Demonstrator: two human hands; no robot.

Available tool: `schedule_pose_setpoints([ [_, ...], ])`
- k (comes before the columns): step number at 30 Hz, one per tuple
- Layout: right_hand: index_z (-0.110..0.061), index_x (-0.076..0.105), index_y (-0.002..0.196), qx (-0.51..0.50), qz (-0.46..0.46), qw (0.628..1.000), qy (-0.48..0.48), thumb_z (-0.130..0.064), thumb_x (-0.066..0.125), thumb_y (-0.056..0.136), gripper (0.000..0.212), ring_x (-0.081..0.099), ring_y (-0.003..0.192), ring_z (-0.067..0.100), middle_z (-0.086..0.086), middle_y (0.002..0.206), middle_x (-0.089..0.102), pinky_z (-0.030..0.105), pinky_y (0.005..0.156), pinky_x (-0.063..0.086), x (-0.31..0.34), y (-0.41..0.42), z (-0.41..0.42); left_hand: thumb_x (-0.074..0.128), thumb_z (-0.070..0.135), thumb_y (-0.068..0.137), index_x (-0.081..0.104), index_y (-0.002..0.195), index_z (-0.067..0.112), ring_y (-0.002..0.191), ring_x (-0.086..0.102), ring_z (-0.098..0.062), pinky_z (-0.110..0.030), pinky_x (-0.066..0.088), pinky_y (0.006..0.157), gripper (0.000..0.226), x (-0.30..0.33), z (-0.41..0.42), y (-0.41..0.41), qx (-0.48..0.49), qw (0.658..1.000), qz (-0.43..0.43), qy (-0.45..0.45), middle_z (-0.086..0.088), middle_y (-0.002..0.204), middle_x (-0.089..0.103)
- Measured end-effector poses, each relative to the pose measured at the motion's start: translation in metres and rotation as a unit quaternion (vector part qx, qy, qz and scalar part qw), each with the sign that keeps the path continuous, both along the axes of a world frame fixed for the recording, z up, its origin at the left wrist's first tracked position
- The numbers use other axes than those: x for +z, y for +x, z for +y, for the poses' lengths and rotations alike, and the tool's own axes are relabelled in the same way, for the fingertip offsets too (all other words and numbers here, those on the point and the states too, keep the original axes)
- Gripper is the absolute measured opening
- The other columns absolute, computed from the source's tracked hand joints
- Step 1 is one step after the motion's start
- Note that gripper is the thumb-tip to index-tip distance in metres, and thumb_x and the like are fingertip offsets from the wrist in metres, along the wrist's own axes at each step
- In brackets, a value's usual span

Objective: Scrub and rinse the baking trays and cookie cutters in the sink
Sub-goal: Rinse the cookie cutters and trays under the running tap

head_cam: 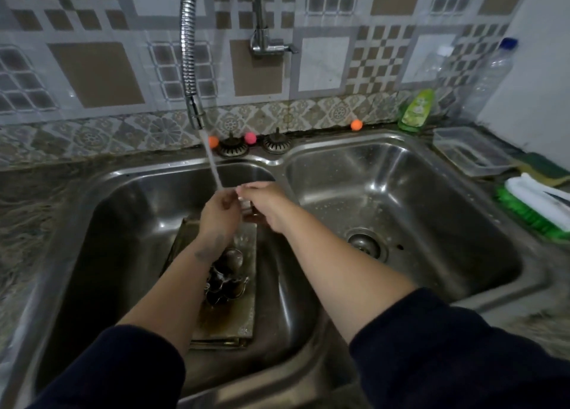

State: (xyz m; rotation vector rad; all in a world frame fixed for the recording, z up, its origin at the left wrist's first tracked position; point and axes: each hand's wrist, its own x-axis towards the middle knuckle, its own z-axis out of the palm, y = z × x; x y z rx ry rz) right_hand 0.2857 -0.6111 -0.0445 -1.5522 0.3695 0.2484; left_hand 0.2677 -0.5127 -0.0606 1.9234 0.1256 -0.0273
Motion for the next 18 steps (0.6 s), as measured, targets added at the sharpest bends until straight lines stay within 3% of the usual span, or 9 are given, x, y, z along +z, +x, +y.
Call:
schedule_pose_setpoints([
  [3, -0.005, 0.064, 0.119, -0.001, -0.012, 0.999, -0.039, -0.019, 0.063, 0.092, 0.030, 0.062, 0.080, 0.024, 0.017, 0.104, 0.066, 0.033, 0.065, 0.053, 0.003, -0.004, -0.048, 0.050, 0.011, 0.096, 0.057, 0.126, 0.018, 0.106, 0.060, -0.015, -0.025, 0.044, 0.087, 0.032, 0.000, -0.039, -0.007, -0.084, 0.994, -0.049, 0.039, 0.005, 0.112, 0.063],
  [6, -0.008, 0.065, 0.118, -0.020, -0.014, 0.996, -0.081, -0.021, 0.063, 0.092, 0.029, 0.059, 0.075, 0.018, 0.013, 0.111, 0.067, 0.025, 0.058, 0.049, 0.001, -0.009, -0.102, 0.051, 0.016, 0.096, 0.050, 0.134, 0.014, 0.115, 0.058, -0.030, -0.029, 0.044, 0.092, 0.038, -0.017, -0.081, -0.007, -0.178, 0.968, -0.099, 0.147, -0.010, 0.129, 0.058],
  [8, -0.011, 0.064, 0.119, -0.037, 0.008, 0.992, -0.121, -0.023, 0.062, 0.092, 0.030, 0.057, 0.083, 0.016, 0.010, 0.113, 0.065, 0.023, 0.060, 0.048, -0.008, -0.011, -0.140, 0.051, 0.027, 0.095, 0.031, 0.148, 0.011, 0.144, 0.026, -0.028, -0.041, 0.028, 0.114, 0.059, -0.027, -0.102, -0.009, -0.208, 0.940, -0.056, 0.266, -0.013, 0.155, 0.027],
  [10, -0.011, 0.064, 0.118, -0.048, 0.029, 0.987, -0.148, -0.020, 0.064, 0.091, 0.028, 0.057, 0.091, 0.016, 0.009, 0.110, 0.064, 0.029, 0.072, 0.050, -0.023, -0.014, -0.176, 0.042, 0.040, 0.098, 0.004, 0.154, 0.011, 0.149, -0.012, -0.020, -0.053, 0.008, 0.119, 0.073, -0.034, -0.114, -0.011, -0.224, 0.900, 0.008, 0.375, -0.006, 0.162, -0.011],
  [11, -0.011, 0.064, 0.115, -0.049, 0.035, 0.983, -0.171, -0.019, 0.065, 0.090, 0.026, 0.057, 0.091, 0.017, 0.008, 0.107, 0.063, 0.031, 0.076, 0.049, -0.033, -0.014, -0.193, 0.038, 0.044, 0.099, -0.004, 0.154, 0.012, 0.146, -0.021, -0.018, -0.055, 0.004, 0.118, 0.076, -0.037, -0.118, -0.013, -0.222, 0.882, 0.022, 0.415, -0.003, 0.160, -0.021],
  [14, -0.013, 0.067, 0.094, 0.004, 0.042, 0.933, -0.359, -0.021, 0.063, 0.090, 0.009, 0.059, 0.094, 0.021, 0.007, 0.102, 0.062, 0.032, 0.084, 0.048, -0.072, -0.007, -0.239, 0.032, 0.052, 0.098, -0.013, 0.152, 0.016, 0.144, -0.025, -0.014, -0.058, 0.001, 0.118, 0.079, -0.038, -0.125, -0.018, -0.191, 0.875, 0.012, 0.446, 0.001, 0.158, -0.027],
  [18, -0.017, 0.068, 0.109, 0.031, 0.037, 0.860, -0.507, -0.015, 0.059, 0.086, 0.025, 0.059, 0.110, 0.025, 0.007, 0.118, 0.065, 0.028, 0.090, 0.048, -0.126, 0.009, -0.283, 0.028, 0.053, 0.098, -0.013, 0.152, 0.018, 0.143, -0.027, -0.011, -0.055, -0.002, 0.118, 0.077, -0.043, -0.124, -0.020, -0.166, 0.871, -0.004, 0.462, 0.004, 0.158, -0.027],
])
